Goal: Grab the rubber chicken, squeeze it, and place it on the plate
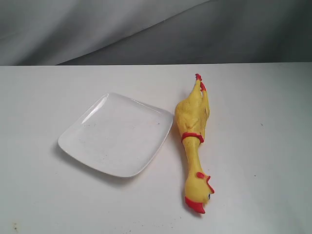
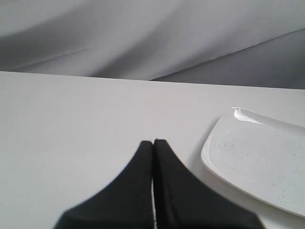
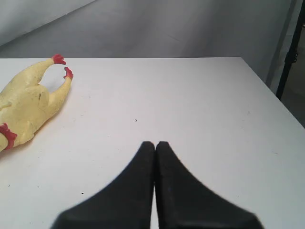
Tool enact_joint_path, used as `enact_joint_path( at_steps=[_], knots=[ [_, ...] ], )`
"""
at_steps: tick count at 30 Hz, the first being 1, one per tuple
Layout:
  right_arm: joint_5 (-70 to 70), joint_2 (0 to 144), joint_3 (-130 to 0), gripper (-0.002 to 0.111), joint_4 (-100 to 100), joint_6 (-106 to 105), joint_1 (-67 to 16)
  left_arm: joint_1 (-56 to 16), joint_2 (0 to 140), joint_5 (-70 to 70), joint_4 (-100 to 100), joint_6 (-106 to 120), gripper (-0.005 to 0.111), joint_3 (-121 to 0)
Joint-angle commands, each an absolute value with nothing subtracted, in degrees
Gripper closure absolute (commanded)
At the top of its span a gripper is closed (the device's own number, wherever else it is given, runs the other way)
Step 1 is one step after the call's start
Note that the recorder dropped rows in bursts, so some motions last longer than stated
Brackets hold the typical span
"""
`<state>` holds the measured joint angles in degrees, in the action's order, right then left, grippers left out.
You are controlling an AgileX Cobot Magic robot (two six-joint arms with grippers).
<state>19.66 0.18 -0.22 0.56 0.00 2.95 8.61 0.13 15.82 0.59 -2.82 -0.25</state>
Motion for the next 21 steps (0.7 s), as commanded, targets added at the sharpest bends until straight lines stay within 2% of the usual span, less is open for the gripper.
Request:
enact_joint_path(
  at_steps=[1,17,21],
  knots=[
    [19.59,0.00,0.00,0.108,0.35,0.00,3.41,8.70,0.00,15.21,0.95,-2.80,0.107,0.00],
    [19.42,0.00,0.00,0.108,0.55,0.00,3.41,8.70,0.00,15.21,0.95,-2.80,0.107,0.00],
    [13.93,0.00,0.00,0.108,0.88,0.00,3.41,8.70,0.00,15.21,0.95,-2.80,0.107,0.00]
  ],
)
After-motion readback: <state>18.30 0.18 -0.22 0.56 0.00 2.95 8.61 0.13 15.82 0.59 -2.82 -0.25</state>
